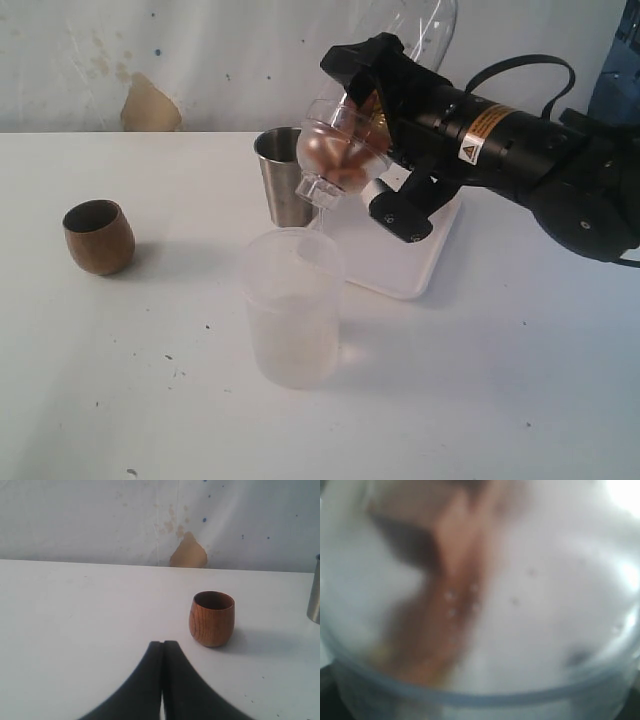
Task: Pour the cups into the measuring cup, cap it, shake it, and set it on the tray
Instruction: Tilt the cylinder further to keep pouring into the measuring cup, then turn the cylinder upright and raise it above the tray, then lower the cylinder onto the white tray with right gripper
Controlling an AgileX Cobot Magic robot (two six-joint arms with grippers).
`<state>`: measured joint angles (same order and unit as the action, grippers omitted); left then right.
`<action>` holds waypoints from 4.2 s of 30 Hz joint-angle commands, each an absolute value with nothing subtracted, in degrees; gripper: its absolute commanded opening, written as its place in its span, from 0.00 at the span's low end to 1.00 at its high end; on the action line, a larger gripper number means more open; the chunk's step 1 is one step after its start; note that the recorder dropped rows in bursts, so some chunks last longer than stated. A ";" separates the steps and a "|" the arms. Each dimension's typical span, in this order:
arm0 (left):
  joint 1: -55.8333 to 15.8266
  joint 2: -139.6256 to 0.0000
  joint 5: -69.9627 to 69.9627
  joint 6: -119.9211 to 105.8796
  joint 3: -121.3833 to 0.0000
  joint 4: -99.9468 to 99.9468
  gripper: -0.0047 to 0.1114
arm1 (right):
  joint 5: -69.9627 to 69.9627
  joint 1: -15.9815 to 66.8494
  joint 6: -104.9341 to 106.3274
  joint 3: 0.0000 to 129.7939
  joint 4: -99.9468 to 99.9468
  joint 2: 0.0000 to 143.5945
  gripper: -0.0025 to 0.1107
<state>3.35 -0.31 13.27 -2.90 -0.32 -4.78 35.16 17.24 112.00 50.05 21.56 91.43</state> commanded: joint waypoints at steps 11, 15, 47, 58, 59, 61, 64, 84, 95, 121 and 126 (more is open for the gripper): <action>3.41 0.00 13.35 -2.86 0.00 -5.12 0.04 | 37.90 17.06 112.24 50.75 21.24 90.86 0.02; 3.41 0.00 13.35 -2.86 0.00 -5.12 0.04 | 38.71 17.06 111.86 50.75 21.24 90.86 0.02; 3.41 0.00 13.35 -2.86 0.00 -5.12 0.04 | 39.45 17.06 111.71 50.75 21.51 90.86 0.02; 3.41 0.00 13.35 -2.86 0.00 -5.12 0.04 | 39.07 17.06 23.63 50.75 2.95 90.86 0.02; 3.41 0.00 13.35 -2.86 0.00 -5.12 0.04 | 39.07 17.06 14.97 50.75 1.97 90.86 0.02; 3.41 0.00 13.35 -2.86 0.00 -5.12 0.04 | 39.07 17.06 7.76 50.75 1.97 90.86 0.02; 3.41 0.00 13.35 -2.86 0.00 -5.12 0.04 | 39.07 17.06 5.67 50.75 1.97 90.86 0.02; 3.41 0.00 13.35 -2.86 0.00 -5.12 0.04 | 38.92 17.06 5.78 50.75 2.09 90.86 0.02; 3.41 0.00 13.35 -2.86 0.00 -5.12 0.04 | 39.42 17.06 5.27 50.75 2.09 90.86 0.02; 3.41 0.00 13.35 -2.86 0.00 -5.12 0.04 | 39.95 15.37 2.76 53.63 -2.95 105.56 0.31; 3.41 0.00 13.35 -2.86 0.00 -5.12 0.04 | 40.73 14.33 1.80 54.19 -4.26 108.66 0.49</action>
<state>3.35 -0.31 13.27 -2.90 -0.32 -4.78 37.68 14.95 2.96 53.15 -3.31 107.53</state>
